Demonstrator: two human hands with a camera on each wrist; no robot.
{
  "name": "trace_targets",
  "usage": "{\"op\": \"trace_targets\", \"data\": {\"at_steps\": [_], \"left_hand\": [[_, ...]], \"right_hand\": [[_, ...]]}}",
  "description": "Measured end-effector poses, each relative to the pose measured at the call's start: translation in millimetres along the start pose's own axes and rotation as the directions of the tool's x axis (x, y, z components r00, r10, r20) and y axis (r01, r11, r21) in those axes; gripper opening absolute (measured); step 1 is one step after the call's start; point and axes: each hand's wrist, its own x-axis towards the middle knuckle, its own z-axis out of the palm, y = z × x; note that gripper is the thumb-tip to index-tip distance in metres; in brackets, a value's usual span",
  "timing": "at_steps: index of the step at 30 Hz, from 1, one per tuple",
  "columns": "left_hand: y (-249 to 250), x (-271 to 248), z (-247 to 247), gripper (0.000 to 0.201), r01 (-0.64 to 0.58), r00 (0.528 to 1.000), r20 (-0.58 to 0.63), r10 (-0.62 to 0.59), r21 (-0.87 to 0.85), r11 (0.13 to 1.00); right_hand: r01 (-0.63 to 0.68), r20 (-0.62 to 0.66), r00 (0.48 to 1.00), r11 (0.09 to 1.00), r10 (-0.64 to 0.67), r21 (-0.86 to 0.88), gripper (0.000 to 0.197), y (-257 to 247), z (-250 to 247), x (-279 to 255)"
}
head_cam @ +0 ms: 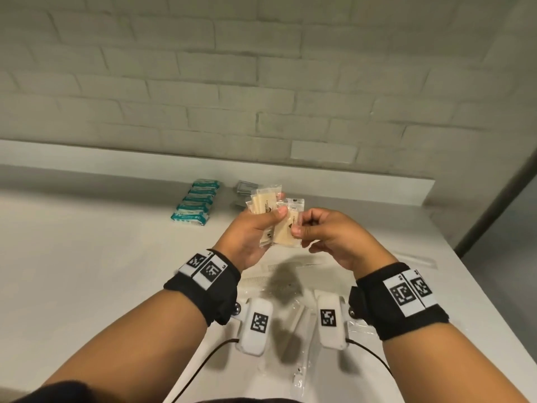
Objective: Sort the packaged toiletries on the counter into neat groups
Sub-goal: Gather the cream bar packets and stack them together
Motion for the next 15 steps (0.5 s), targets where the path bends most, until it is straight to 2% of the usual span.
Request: {"op": "trace_targets", "data": {"at_steps": [2, 4, 6, 7, 8, 9, 10, 11, 12, 13, 14, 15], "left_hand": [[3, -6, -5, 0.029, -0.030, 0.999, -0.011, 0.030, 0.027, 0.999], [8, -11, -10, 0.021, -0.044, 0.995, -0.083, 0.054, 0.115, 0.992], [14, -15, -21, 0.025, 0.042, 0.979, -0.206, -0.007, 0.165, 0.985], [18, -16, -29, 0.031, 0.109, 0.970, -0.231, -0.071, 0.154, 0.982], [21, -18, -35, 0.035, 0.179, 0.965, -0.218, -0.149, 0.127, 0.976], [25, -21, -39, 0.035, 0.235, 0.959, -0.185, -0.214, 0.101, 0.967], [27, -25, -44, 0.031, 0.263, 0.956, -0.155, -0.250, 0.071, 0.962], [29, -28, -46, 0.024, 0.263, 0.957, -0.137, -0.254, 0.053, 0.963], [31, -30, -50, 0.017, 0.239, 0.963, -0.138, -0.232, 0.039, 0.970], [32, -32, -53, 0.013, 0.202, 0.969, -0.154, -0.194, 0.039, 0.979], [33, -33, -58, 0.013, 0.163, 0.972, -0.179, -0.151, 0.053, 0.985], [35, -35, -63, 0.015, 0.121, 0.973, -0.205, -0.102, 0.086, 0.989]], "right_hand": [[0.049, -0.022, 0.999, 0.999, -0.048, 0.018, 0.016, -1, 12, 0], [0.174, -0.175, 0.970, 0.985, -0.170, 0.007, 0.022, -1, 25, 3], [0.320, -0.336, 0.884, 0.945, -0.325, -0.072, 0.028, 0, 33, 9], [0.389, -0.369, 0.822, 0.901, -0.433, -0.191, 0.027, -1, 37, 12], [0.445, -0.349, 0.756, 0.826, -0.554, -0.347, 0.022, 0, 40, 13], [0.492, -0.273, 0.683, 0.703, -0.677, -0.513, 0.012, 1, 41, 15], [0.519, -0.161, 0.605, 0.540, -0.780, -0.662, 0.005, 1, 45, 15], [0.511, -0.056, 0.544, 0.383, -0.838, -0.769, 0.010, 1, 47, 17], [0.499, 0.026, 0.501, 0.264, -0.865, -0.825, 0.016, 2, 52, 19], [0.492, 0.051, 0.499, 0.235, -0.865, -0.838, 0.017, 4, 58, 21], [0.498, 0.030, 0.543, 0.293, -0.839, -0.817, 0.014, 3, 65, 22], [0.507, -0.037, 0.623, 0.439, -0.782, -0.742, 0.010, 2, 72, 22]]}}
